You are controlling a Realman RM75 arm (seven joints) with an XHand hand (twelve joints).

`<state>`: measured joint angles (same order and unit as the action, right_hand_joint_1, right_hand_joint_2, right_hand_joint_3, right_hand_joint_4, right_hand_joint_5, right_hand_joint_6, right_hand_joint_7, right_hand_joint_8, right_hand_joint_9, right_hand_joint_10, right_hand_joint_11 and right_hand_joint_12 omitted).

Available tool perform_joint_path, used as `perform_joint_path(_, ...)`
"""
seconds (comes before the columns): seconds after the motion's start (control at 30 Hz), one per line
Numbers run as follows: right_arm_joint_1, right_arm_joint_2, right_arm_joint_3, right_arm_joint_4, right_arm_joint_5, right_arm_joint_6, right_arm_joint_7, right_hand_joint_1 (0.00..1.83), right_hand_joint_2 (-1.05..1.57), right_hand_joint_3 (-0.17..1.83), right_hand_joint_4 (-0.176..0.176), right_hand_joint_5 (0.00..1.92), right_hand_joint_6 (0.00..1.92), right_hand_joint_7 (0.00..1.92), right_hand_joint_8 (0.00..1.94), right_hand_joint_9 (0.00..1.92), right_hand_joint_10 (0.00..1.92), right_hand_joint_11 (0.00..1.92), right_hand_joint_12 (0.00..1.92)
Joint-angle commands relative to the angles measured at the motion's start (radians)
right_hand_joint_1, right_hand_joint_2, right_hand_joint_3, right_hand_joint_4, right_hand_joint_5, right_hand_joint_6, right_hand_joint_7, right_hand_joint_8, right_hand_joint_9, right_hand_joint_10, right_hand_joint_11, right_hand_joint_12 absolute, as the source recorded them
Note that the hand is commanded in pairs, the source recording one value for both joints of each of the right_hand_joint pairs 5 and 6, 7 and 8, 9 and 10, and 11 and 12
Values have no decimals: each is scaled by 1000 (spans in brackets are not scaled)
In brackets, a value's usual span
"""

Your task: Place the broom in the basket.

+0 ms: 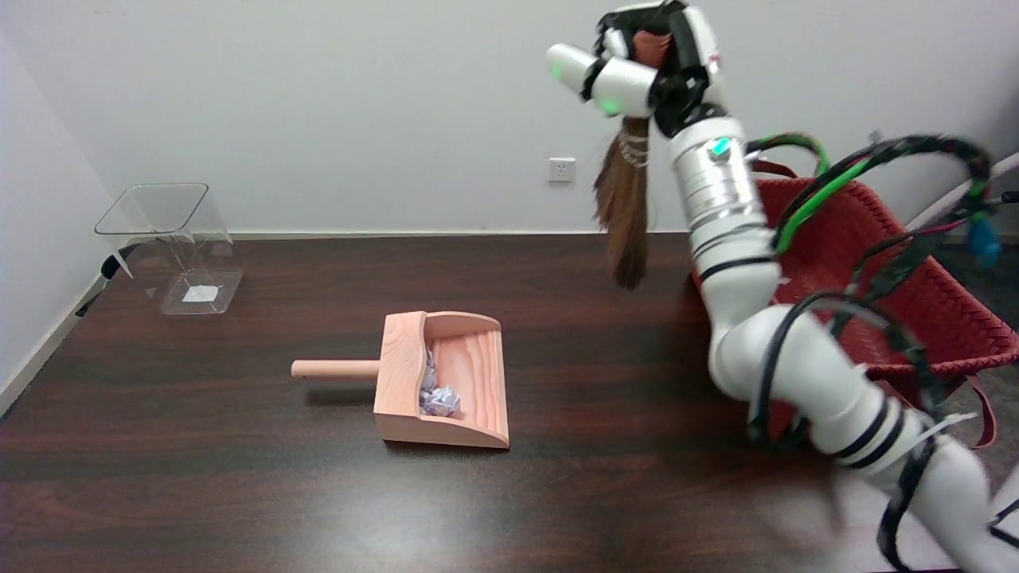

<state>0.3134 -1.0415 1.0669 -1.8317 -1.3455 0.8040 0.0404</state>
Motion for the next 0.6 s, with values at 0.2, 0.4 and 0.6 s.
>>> perform_joint_path(0.2,-239,345,638,-12,402,-368,9,1376,1529,330,0,1920,1920,1920,1920,1920,1920,1676,1676)
perform_joint_path(0.4,-324,335,797,14,439,-456,9,1414,1477,364,0,1920,1920,1920,1920,1920,1920,1672,1672)
perform_joint_path(0.6,-339,329,855,31,520,-517,9,1441,1441,404,0,1920,1920,1920,1920,1920,1920,1668,1668)
